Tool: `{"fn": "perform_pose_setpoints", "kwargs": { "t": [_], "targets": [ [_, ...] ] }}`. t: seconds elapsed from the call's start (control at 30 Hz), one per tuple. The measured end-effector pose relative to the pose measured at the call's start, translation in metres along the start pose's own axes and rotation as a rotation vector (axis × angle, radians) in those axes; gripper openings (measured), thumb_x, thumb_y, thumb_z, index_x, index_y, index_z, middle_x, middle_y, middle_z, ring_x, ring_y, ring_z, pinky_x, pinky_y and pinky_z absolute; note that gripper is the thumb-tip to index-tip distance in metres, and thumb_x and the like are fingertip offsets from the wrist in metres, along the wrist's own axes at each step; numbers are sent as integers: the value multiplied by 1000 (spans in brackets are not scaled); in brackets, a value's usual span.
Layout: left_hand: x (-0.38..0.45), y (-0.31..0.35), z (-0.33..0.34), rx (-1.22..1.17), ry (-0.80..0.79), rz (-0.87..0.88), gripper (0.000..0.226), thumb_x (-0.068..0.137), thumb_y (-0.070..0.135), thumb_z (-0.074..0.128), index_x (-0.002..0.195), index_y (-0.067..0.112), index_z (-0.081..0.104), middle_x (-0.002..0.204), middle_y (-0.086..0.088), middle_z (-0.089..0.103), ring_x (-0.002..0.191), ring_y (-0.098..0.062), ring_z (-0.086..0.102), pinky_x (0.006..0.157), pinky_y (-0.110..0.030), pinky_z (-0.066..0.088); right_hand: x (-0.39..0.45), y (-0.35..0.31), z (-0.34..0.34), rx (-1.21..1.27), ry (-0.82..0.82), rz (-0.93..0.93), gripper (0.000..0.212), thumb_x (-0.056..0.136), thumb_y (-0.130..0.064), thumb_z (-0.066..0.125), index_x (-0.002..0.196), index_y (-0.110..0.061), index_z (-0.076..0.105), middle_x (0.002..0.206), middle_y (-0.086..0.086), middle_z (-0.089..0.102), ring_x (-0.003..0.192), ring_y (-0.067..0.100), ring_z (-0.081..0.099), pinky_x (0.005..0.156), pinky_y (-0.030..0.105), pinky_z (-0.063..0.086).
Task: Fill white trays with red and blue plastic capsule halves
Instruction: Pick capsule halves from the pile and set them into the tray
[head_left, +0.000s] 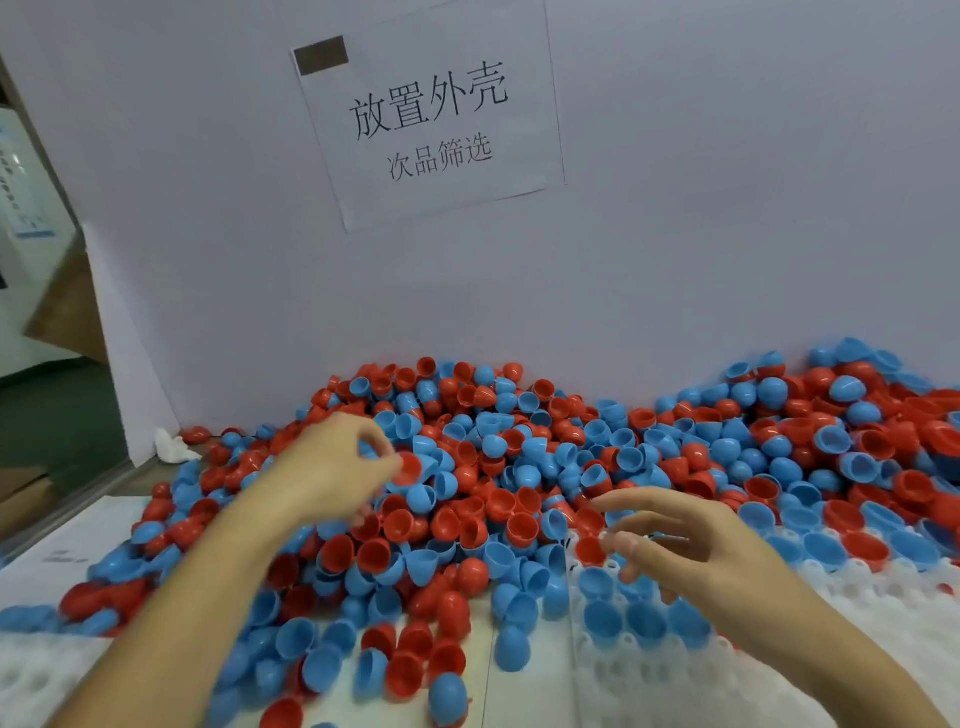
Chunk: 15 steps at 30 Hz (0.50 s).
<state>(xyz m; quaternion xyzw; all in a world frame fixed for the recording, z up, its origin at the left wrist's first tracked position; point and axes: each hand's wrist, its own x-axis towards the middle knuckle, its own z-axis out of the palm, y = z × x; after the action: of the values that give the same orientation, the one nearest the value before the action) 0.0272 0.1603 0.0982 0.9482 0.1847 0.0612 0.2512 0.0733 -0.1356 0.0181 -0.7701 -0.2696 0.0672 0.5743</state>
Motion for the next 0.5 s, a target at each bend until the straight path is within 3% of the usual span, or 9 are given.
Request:
{"fn": "perform_pose_setpoints", "kwargs": {
  "t": [0.07,0.13,0.2,0.3,0.4,0.5],
  "targets": [
    [35,-21,-31,118,336,-158,52,98,46,58,129,5,56,126,-23,65,110,-34,65,97,-48,51,-1,3,-1,-26,18,16,24,89,-31,68,96,-54,69,93,-23,72,78,4,71,62,9,50],
    [58,-35,-28,249,382,-274,99,91,63,55,155,-2,17,157,-32,26,147,-48,19,115,-65,25,-1,5,-2,-34,35,42,21,89,-32,69,100,-50,68,93,-23,71,80,5,72,63,10,51],
    [69,-34,1,298,323,-194,101,88,69,53,160,13,10,165,-23,7,151,-47,-6,116,-71,17,-1,9,-3,-49,62,53,21,89,-33,70,102,-50,68,93,-19,71,80,5,72,65,13,52],
    [81,-17,50,316,128,-37,92,84,74,56,158,38,14,167,-11,-1,151,-48,-8,115,-73,19,-2,11,-4,-70,83,62,21,89,-33,69,103,-48,67,94,-15,72,79,5,71,70,18,56],
    [98,3,69,427,-191,-141,107,77,79,61,159,41,3,166,-20,-9,150,-53,-4,119,-66,10,-2,13,-5,-74,85,73,20,89,-33,70,103,-48,68,95,-15,71,79,5,71,76,22,58],
    [109,12,74,430,-181,-156,107,76,62,72,159,34,11,163,-22,4,148,-51,11,120,-58,22,-1,16,-6,-63,92,71,21,89,-35,70,101,-52,68,94,-17,71,80,6,71,78,24,58]
  ]
}}
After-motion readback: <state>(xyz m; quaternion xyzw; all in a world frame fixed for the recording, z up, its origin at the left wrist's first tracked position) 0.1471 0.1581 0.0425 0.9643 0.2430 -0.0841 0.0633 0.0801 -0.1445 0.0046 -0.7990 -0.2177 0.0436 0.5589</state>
